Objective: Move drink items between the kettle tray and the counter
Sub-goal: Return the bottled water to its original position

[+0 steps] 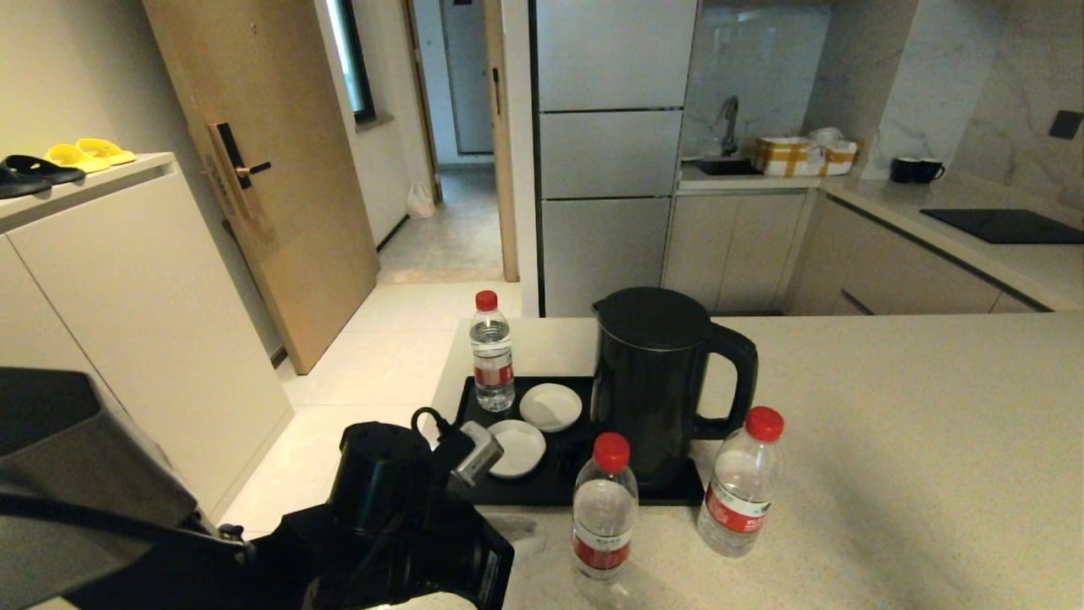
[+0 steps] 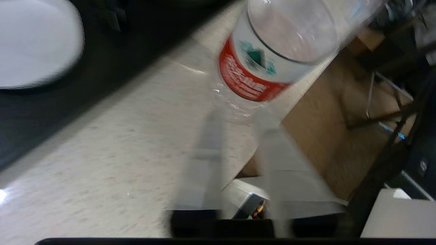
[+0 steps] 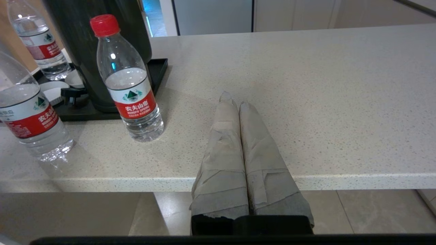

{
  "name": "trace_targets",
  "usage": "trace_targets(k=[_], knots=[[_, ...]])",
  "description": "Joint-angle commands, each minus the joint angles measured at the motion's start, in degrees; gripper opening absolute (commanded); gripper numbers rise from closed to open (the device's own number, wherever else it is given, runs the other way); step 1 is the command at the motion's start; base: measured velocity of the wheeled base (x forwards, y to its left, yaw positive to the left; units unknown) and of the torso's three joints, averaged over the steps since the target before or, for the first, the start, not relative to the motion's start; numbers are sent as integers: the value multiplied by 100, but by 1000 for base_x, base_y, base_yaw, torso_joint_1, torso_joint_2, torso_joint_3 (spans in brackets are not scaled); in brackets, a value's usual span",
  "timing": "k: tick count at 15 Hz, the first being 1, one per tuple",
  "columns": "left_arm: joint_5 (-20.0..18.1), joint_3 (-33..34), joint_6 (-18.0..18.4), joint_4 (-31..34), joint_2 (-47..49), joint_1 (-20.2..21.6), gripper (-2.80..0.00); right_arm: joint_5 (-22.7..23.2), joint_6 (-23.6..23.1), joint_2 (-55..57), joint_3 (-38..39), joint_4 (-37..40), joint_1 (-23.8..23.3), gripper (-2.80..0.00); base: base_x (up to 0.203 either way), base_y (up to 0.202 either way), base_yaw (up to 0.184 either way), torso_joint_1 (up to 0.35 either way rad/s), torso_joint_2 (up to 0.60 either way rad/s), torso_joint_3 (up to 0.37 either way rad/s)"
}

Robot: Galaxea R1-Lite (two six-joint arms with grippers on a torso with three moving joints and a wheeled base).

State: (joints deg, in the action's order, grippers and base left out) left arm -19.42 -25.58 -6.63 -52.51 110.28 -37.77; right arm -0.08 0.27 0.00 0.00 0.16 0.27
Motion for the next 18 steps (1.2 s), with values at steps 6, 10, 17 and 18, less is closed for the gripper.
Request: trace_targets(k=[6,10,17,18], knots=[[48,143,41,-1508,891,-329,0,0,0,0,9,2,8,-280,0,0,0,0,0,0],[164,206,62,-3002,1566,-489,0,0,0,0,9,2,8,-280,0,0,0,0,0,0],[778,-303,144,-2633,1755,-964,0,0,0,8,9,2,8,-280,0,0,0,0,0,0],[928,-451,220,-2381,1766,-968,0,0,0,9,9,2,8,-280,0,0,0,0,0,0]])
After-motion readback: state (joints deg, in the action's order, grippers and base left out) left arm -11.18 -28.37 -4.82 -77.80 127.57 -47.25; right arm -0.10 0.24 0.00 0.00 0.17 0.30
